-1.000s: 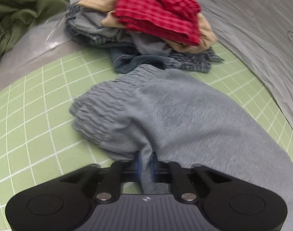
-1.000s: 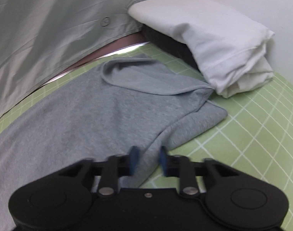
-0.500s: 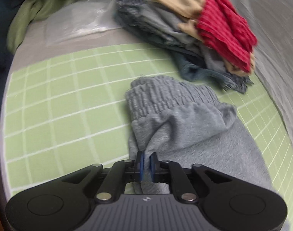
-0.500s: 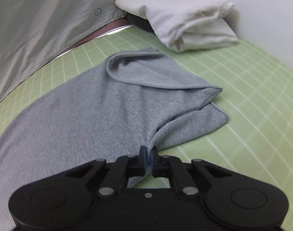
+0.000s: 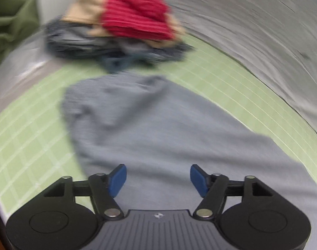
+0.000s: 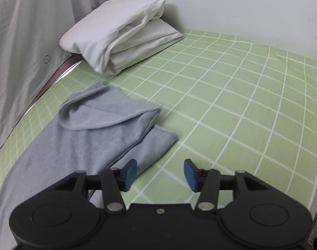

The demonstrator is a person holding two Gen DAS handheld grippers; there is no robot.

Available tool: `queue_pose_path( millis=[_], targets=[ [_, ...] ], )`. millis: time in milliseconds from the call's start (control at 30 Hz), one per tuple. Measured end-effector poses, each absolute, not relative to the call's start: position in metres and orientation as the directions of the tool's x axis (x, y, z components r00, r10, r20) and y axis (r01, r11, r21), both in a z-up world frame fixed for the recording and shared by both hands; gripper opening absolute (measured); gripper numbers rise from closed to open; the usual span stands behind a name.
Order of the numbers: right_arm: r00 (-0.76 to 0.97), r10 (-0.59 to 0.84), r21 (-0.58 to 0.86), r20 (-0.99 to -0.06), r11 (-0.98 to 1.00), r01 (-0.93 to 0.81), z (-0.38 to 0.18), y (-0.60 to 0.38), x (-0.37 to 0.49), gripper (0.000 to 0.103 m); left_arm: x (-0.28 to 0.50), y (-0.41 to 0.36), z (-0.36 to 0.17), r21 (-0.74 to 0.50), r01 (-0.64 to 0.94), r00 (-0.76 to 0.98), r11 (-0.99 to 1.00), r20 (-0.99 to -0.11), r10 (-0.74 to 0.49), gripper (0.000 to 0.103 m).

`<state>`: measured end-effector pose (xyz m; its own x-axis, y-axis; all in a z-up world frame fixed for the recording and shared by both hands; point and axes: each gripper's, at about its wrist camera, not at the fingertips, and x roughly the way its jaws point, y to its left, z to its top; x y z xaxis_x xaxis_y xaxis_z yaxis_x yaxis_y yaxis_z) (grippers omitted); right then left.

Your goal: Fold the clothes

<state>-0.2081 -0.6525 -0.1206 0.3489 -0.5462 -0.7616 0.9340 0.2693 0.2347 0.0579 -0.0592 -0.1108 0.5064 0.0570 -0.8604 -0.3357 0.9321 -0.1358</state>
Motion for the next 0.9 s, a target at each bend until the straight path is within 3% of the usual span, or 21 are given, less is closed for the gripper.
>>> queue_pose_path(
  millis=[100,167,233,367,600,667,700,733,800,900],
  targets=[
    [0.341,-0.554,0.205,-0.759,0.294,0.933,-0.122,-0.663,-0.205,0.056,0.061,-0.091,-0.115,-0.117,-0.234,0.491,0.965,-0.871,0.014,0.075],
    [0.346,-0.554,0.171,-0.757,0.343,0.924,-0.122,-0.668,-0.2,0.044,0.063,-0.112,-0.117,-0.105,-0.165,0.479,0.981,-0.878,-0.014,0.075],
    [0.339,-0.558,0.116,-0.758,0.396,0.911,-0.121,-0.671,-0.196,0.002,0.063,-0.128,-0.122,-0.092,-0.116,0.457,0.989,-0.889,-0.029,0.076],
    [0.3,-0.583,0.065,-0.755,0.388,0.919,-0.119,-0.686,-0.204,0.0,0.059,-0.143,-0.134,-0.046,-0.073,0.416,0.996,-0.909,-0.012,0.082],
    [0.223,-0.63,0.061,-0.744,0.269,0.961,-0.113,-0.715,-0.235,0.003,0.055,-0.153,-0.139,0.004,-0.047,0.403,0.999,-0.915,0.023,0.093],
    [0.266,-0.629,0.042,-0.731,0.347,0.937,-0.108,-0.709,-0.229,0.018,0.056,-0.155,-0.14,0.01,-0.047,0.396,0.999,-0.918,0.028,0.098],
    [0.294,-0.62,0.032,-0.727,0.398,0.917,-0.106,-0.703,-0.222,0.035,0.056,-0.156,-0.141,0.011,-0.045,0.393,0.999,-0.919,0.028,0.1],
    [0.322,-0.61,0.025,-0.724,0.443,0.896,-0.105,-0.699,-0.216,0.042,0.057,-0.157,-0.142,0.013,-0.043,0.391,0.999,-0.92,0.029,0.101],
    [0.361,-0.584,0.021,-0.727,0.506,0.862,-0.105,-0.692,-0.2,0.043,0.058,-0.159,-0.143,0.014,-0.04,0.387,0.999,-0.922,0.028,0.103],
    [0.365,-0.569,0.0,-0.737,0.54,0.842,-0.109,-0.692,-0.181,0.056,0.058,-0.159,-0.143,0.011,-0.036,0.387,0.999,-0.922,0.024,0.103]
  ],
)
